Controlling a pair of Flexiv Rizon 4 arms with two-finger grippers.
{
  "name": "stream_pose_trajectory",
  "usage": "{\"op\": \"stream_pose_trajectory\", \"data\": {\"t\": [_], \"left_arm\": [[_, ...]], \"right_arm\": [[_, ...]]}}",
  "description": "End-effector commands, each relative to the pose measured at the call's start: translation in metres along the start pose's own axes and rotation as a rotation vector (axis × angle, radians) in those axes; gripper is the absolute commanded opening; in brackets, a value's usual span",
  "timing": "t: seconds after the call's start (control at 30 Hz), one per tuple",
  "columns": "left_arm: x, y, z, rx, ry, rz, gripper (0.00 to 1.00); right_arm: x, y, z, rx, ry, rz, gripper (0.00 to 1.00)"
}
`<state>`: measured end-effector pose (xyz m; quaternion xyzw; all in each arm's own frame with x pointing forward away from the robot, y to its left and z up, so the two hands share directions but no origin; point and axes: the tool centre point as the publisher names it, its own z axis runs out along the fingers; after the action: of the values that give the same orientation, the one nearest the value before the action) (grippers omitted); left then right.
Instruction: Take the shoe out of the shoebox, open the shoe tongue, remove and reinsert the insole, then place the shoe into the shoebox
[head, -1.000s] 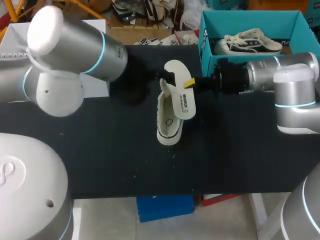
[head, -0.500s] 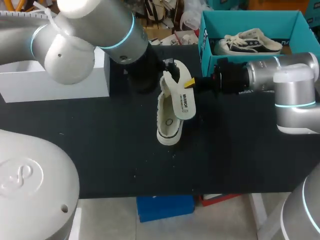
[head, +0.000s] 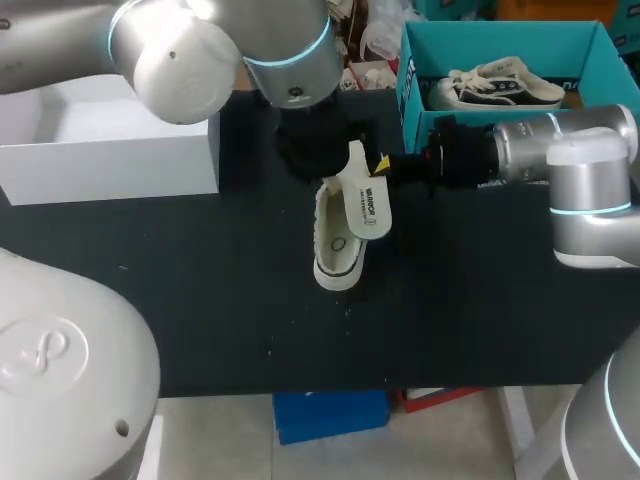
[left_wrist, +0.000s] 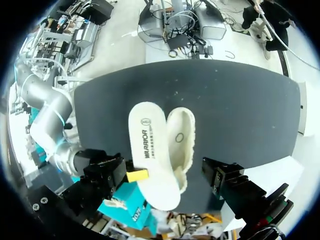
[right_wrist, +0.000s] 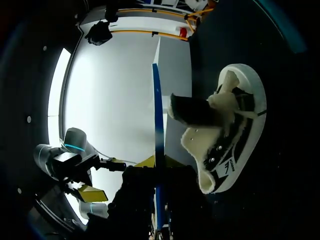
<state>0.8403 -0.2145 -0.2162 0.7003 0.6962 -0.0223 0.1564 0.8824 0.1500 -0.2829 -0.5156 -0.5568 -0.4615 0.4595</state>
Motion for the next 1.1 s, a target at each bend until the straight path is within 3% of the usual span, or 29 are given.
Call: {"op": "stream_pose_trajectory", "data": {"t": [0.03, 0.77, 1.1], "left_arm": [[-0.012, 0.004, 0.006, 0.014, 0.081, 0.003, 1.00], [-0.038, -0.016, 0.013, 0.075, 0.058, 0.029, 1.00], [-0.032, -0.002, 0.019, 0.068, 0.075, 0.025, 1.00]], "right_arm": [[0.000, 0.000, 0.001, 0.000, -0.002, 0.001, 0.00], [0.000, 0.000, 0.001, 0.000, -0.002, 0.001, 0.00], [0.000, 0.000, 0.001, 0.000, -0.002, 0.001, 0.00]]}}
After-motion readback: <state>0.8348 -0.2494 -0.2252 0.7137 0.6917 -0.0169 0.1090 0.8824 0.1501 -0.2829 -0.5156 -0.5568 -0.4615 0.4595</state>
